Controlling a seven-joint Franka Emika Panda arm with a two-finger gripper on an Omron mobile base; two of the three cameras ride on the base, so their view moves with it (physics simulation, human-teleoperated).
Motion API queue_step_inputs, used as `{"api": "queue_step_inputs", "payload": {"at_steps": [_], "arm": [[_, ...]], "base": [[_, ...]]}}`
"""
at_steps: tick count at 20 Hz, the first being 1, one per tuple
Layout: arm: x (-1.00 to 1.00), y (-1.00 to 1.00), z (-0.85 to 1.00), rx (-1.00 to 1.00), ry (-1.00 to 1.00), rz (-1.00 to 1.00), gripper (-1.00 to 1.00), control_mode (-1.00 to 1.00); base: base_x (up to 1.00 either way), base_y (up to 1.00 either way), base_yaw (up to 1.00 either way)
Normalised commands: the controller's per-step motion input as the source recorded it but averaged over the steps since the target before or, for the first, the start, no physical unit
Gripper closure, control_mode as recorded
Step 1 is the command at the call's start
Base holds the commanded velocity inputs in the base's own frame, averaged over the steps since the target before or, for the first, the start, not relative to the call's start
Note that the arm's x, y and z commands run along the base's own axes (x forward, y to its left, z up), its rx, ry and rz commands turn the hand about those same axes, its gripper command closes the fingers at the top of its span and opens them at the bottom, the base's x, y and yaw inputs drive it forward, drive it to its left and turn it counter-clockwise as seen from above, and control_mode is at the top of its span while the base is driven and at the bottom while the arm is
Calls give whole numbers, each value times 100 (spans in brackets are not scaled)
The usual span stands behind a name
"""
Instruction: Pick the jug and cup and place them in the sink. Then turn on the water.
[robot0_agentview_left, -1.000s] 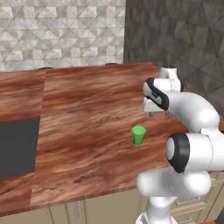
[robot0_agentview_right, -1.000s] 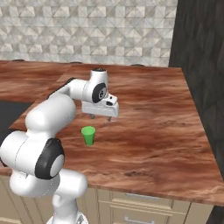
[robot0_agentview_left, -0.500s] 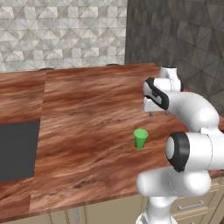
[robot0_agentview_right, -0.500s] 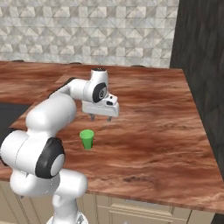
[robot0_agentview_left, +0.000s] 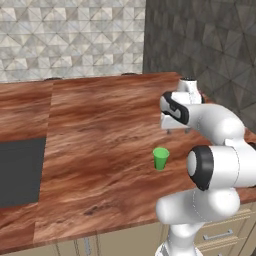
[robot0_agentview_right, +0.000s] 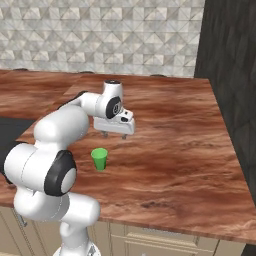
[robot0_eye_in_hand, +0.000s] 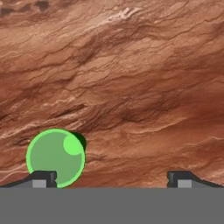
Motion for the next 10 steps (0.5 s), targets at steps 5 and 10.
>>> {"api": "queue_step_inputs", "payload": {"at_steps": [5, 10], "arm": [[0, 18, -24, 0, 0, 0, -100, -100], [0, 4, -20, 0, 0, 0, -100, -100]], "base": [[0, 0, 0], [0, 0, 0]]}}
